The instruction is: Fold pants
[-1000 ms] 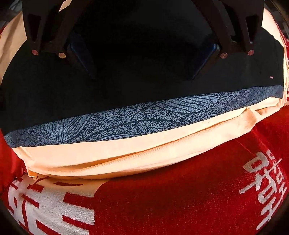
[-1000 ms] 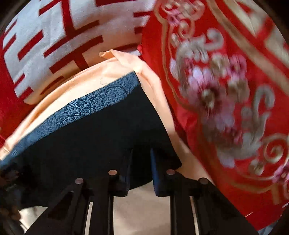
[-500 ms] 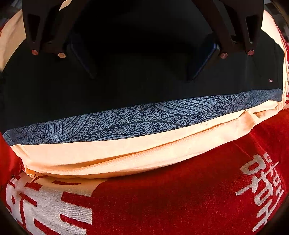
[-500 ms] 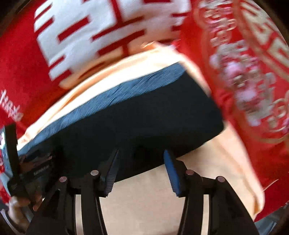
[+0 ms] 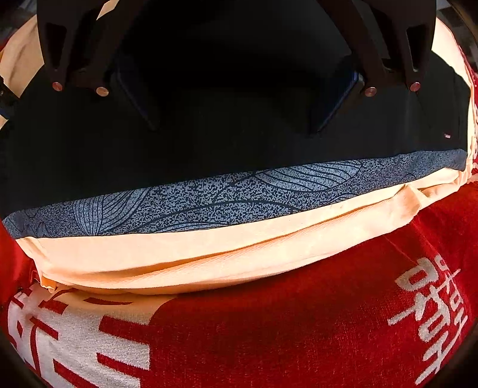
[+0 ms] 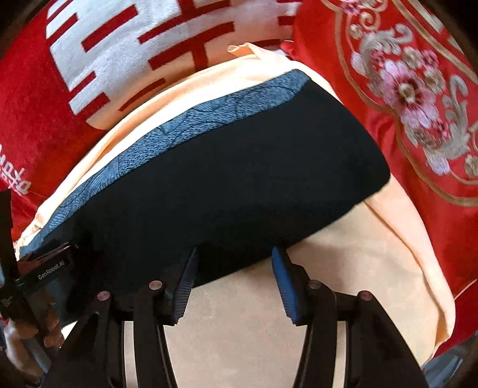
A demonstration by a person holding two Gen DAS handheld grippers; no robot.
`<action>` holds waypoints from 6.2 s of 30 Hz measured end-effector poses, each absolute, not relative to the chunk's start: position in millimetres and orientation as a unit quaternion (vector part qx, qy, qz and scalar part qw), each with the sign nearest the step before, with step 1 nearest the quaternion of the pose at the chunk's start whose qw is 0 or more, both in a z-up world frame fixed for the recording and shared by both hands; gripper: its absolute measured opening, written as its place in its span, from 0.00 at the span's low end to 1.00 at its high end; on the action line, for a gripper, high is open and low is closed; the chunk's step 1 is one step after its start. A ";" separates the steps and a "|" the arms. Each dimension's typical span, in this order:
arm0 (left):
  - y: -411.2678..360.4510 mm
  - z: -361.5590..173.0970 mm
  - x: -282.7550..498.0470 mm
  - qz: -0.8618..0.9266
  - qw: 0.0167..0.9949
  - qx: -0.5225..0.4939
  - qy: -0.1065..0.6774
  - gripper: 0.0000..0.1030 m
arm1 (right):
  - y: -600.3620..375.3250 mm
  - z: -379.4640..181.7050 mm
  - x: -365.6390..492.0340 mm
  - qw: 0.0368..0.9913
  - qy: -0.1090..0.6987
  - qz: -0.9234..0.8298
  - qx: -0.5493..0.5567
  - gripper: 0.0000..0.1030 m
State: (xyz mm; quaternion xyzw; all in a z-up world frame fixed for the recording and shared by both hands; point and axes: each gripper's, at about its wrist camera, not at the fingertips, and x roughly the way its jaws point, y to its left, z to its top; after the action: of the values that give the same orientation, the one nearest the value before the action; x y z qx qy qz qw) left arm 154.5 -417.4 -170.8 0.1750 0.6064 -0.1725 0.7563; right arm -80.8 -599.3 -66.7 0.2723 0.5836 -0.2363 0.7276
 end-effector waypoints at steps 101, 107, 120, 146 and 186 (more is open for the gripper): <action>-232.4 -114.1 176.7 -0.290 0.741 0.052 0.603 0.84 | -335.6 -55.3 26.9 0.791 0.597 -0.091 -0.093 0.54; -279.7 -111.1 172.0 -0.359 0.700 0.043 0.615 0.84 | -402.4 -30.8 9.7 0.796 0.592 -0.127 0.019 0.54; -316.2 -137.1 172.7 -0.366 0.658 0.013 0.658 0.74 | -440.6 -41.9 -9.5 0.779 0.599 -0.140 0.123 0.54; -280.3 -145.8 163.1 -0.350 0.660 0.018 0.664 0.04 | -515.6 -67.4 26.9 0.761 0.597 -0.128 0.218 0.47; -207.1 -134.3 152.6 -0.210 0.722 0.022 0.659 0.72 | -371.1 -71.0 70.5 0.793 0.599 -0.040 0.105 0.37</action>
State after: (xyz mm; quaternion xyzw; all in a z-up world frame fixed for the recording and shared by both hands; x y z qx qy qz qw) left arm 152.6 -207.1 -134.3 0.0218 0.6589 -0.2102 0.7220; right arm 70.5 -371.1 -71.0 0.1046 0.5993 -0.0397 0.7927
